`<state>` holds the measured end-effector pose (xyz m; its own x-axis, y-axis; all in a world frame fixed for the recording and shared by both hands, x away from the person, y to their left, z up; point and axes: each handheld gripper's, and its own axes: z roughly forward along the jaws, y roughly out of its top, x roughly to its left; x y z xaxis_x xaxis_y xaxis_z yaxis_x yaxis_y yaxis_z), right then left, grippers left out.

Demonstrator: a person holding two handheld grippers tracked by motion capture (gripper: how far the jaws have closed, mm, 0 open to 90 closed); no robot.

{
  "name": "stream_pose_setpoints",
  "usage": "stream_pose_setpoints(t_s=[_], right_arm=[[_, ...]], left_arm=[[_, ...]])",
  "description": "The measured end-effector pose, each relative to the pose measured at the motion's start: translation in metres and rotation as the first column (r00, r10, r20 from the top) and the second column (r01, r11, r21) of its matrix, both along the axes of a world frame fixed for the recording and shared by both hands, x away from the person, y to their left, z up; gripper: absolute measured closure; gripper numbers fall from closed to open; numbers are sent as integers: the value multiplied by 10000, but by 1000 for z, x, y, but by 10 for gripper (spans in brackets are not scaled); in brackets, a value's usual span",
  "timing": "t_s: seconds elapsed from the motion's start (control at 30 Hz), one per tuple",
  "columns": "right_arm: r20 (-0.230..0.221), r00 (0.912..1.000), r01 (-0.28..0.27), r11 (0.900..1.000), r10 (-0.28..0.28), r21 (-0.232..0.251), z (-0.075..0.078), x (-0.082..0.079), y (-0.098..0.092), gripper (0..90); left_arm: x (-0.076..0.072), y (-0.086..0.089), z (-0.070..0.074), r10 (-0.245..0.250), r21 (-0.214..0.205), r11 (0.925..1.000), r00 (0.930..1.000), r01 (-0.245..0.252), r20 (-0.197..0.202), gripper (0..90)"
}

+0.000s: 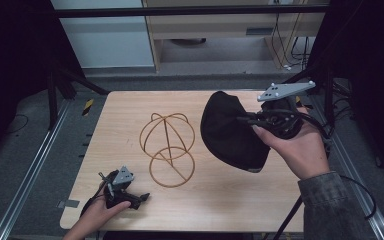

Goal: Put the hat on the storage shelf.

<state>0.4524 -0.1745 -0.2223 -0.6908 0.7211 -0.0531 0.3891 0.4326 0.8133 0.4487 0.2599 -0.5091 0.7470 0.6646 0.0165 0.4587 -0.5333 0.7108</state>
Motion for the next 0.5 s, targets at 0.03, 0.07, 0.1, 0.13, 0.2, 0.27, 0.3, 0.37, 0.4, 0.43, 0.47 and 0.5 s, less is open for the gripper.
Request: stream_pose_setpoints(t_s=[0.03, 0.07, 0.1, 0.13, 0.2, 0.27, 0.3, 0.37, 0.4, 0.43, 0.47, 0.5], right_arm=[[53, 10000, 42, 10000, -41, -87, 1, 0, 1, 782], [113, 9999, 88, 9999, -87, -137, 3, 1, 2, 782], [109, 9999, 66, 9999, -64, -151, 4, 1, 4, 782], [132, 9999, 49, 9998, -47, -178, 5, 2, 6, 782], [132, 9999, 3, 9998, 0, -199, 6, 4, 9, 782], [166, 9998, -51, 9998, 54, -170, 9, 5, 12, 782], [178, 9998, -96, 9998, 99, -155, 11, 5, 14, 782], [263, 9996, -126, 9999, 129, -98, 14, 5, 15, 782], [331, 9994, -123, 9999, 125, -63, 16, 5, 16, 782], [382, 9992, -122, 9999, 122, -8, 18, 4, 16, 782], [403, 9991, -160, 9999, 159, 38, 20, 4, 17, 782], [420, 9990, -179, 9998, 177, 56, 22, 3, 17, 782]], left_arm=[[0, 0, 0, -2, 2, 10000, 10000, 2, 2, 0], [0, 0, 0, 1, 3, 10000, 10000, -1, 0, 0], [0, 0, 0, -1, 8, 10000, 10000, 1, -4, 0], [0, 0, 0, -3, 12, 10000, 10000, 3, -8, 0], [0, 0, 0, -4, 20, 10000, 10000, 4, -12, 0], [0, 0, 0, -5, 23, 10000, 10000, 5, -10, 0], [0, 0, 0, -3, 22, 10000, 10000, 3, -13, 0], [0, 0, 0, -6, 24, 10000, 10000, 6, -14, 0], [0, 0, 0, -6, 22, 10000, 10000, 6, -13, 0], [0, 0, 0, -6, 22, 10000, 10000, 6, -14, 0], [0, 0, 0, -5, 22, 10000, 10000, 5, -12, 0], [0, 0, 0, -5, 22, 10000, 10000, 5, -14, 0]])
